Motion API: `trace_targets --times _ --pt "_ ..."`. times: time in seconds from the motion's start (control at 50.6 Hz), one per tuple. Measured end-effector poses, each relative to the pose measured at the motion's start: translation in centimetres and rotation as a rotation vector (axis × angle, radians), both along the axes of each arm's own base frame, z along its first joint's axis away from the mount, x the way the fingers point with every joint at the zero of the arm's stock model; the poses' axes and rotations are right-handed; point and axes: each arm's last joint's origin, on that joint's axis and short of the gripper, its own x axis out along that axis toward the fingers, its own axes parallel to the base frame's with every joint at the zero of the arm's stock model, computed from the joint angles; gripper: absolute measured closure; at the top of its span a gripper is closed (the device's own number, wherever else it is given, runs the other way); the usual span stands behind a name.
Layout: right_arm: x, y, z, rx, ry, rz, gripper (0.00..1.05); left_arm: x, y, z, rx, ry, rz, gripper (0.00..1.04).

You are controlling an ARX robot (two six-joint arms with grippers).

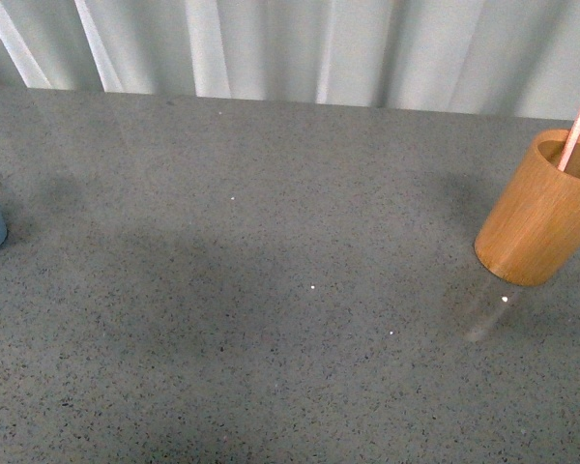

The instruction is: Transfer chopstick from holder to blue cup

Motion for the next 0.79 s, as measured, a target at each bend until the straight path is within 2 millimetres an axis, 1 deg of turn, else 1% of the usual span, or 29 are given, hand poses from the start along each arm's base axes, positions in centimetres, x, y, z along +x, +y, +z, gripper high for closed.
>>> trace_targets --times 0.791 --pt "0.00 0.00 0.00 0.000 0.000 0.000 0.10 0.00 0.00 0.00 0.000 0.000 0.000 0.07"
